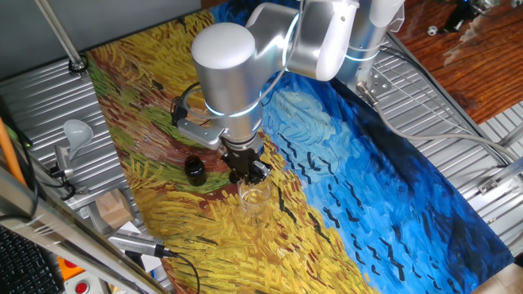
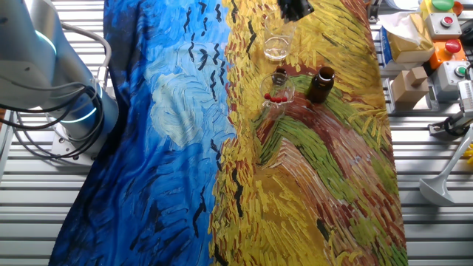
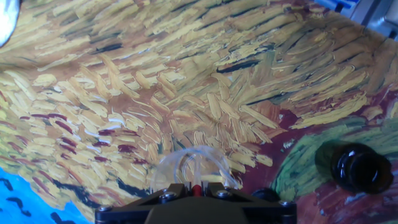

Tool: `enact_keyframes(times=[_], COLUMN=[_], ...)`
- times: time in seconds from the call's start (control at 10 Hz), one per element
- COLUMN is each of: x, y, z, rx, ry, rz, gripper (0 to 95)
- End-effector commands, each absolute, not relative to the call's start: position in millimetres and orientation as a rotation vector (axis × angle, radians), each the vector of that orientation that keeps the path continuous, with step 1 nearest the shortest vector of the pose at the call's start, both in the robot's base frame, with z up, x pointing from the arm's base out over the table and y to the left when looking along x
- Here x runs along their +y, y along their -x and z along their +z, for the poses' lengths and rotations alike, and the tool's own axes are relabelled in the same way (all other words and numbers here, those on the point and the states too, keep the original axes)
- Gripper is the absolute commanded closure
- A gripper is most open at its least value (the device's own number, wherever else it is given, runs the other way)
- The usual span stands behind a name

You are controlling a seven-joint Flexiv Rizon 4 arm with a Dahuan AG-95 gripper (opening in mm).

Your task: Transfer liquid using a dropper

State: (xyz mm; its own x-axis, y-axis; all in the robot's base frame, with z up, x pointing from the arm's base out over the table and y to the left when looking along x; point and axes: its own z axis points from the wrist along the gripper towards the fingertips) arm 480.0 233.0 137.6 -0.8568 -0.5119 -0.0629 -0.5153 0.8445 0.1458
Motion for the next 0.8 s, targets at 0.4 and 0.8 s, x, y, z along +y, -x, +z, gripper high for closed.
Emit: enact_keyframes(times=[0.4, 0.8], x=[230.7, 227.7], y=[-477.2, -477.6], z=[129.4, 123.1], rx=[2.984, 2.972], ry=[0.839, 0.850], rz=[0.263, 0.267], gripper=[95.0, 95.0])
